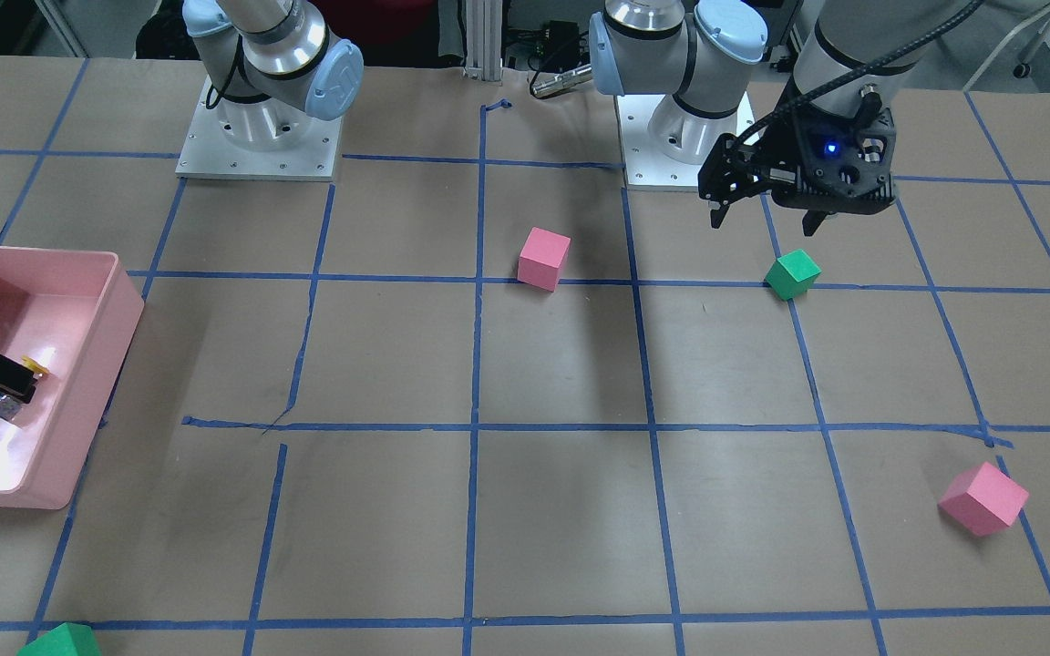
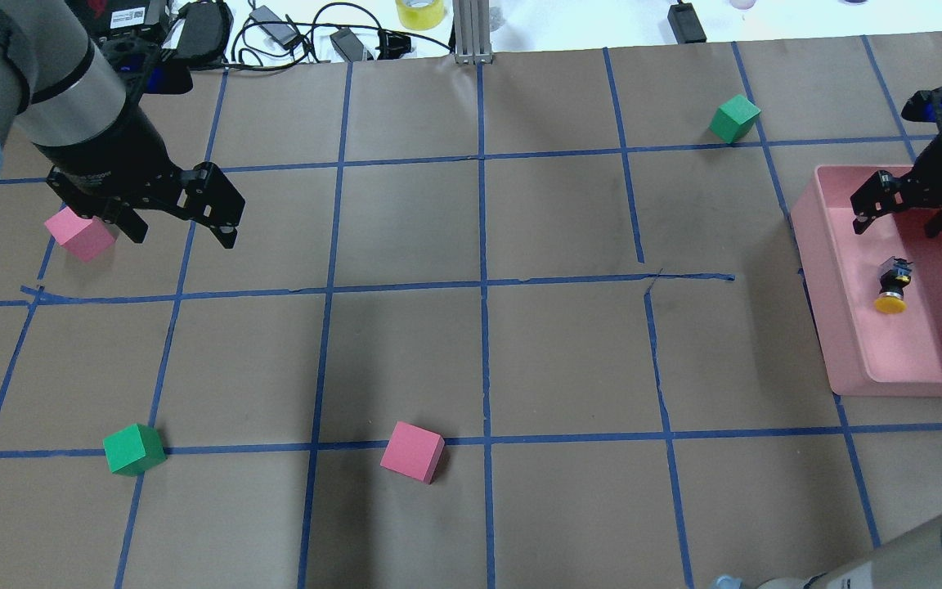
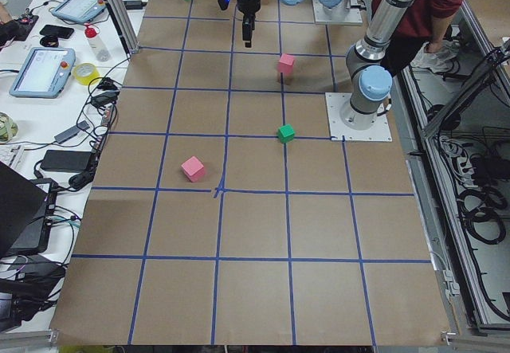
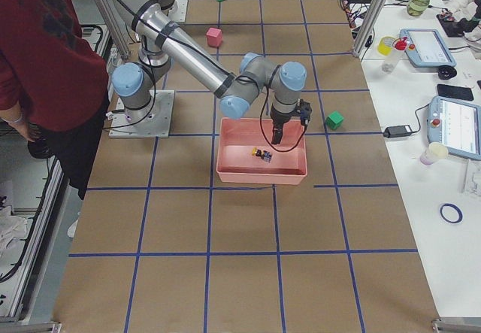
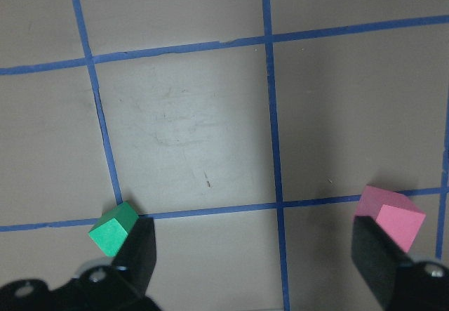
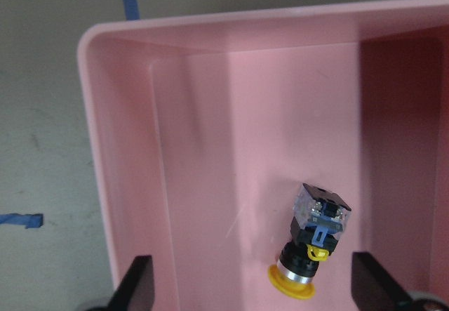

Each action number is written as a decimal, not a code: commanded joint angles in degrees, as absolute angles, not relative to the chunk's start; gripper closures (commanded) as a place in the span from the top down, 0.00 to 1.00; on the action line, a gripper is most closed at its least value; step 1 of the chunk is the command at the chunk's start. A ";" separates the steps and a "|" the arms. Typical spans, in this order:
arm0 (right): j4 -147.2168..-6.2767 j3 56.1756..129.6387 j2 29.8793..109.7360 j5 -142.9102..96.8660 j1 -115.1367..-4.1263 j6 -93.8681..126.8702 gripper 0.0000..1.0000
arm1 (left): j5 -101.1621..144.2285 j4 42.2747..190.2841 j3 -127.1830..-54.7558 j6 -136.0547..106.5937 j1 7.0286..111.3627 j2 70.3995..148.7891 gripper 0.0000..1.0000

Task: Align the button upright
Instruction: 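Lower the right gripper into the tray and grasp the yellow button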

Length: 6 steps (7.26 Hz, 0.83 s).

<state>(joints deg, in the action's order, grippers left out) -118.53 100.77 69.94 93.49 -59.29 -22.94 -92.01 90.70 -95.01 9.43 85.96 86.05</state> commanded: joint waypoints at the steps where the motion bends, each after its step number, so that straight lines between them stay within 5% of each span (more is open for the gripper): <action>1: -120.85 103.35 69.00 95.10 -56.96 -23.11 1.00 | -92.02 90.70 -95.01 9.49 85.96 86.04 1.00; 2: -120.85 104.66 68.91 95.18 -56.87 -23.03 0.99 | -92.02 90.70 -95.01 9.49 85.96 86.04 1.00; 5: -120.85 107.58 68.91 94.39 -56.87 -22.94 0.66 | -92.11 90.70 -95.01 9.49 85.96 86.04 1.00; 6: -120.76 107.58 68.91 94.66 -56.87 -23.03 0.24 | -92.02 90.70 -95.01 9.49 85.96 86.04 1.00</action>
<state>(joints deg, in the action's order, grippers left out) -120.82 107.31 68.91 94.55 -56.88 -22.95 -92.09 90.70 -95.03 9.49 85.96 86.05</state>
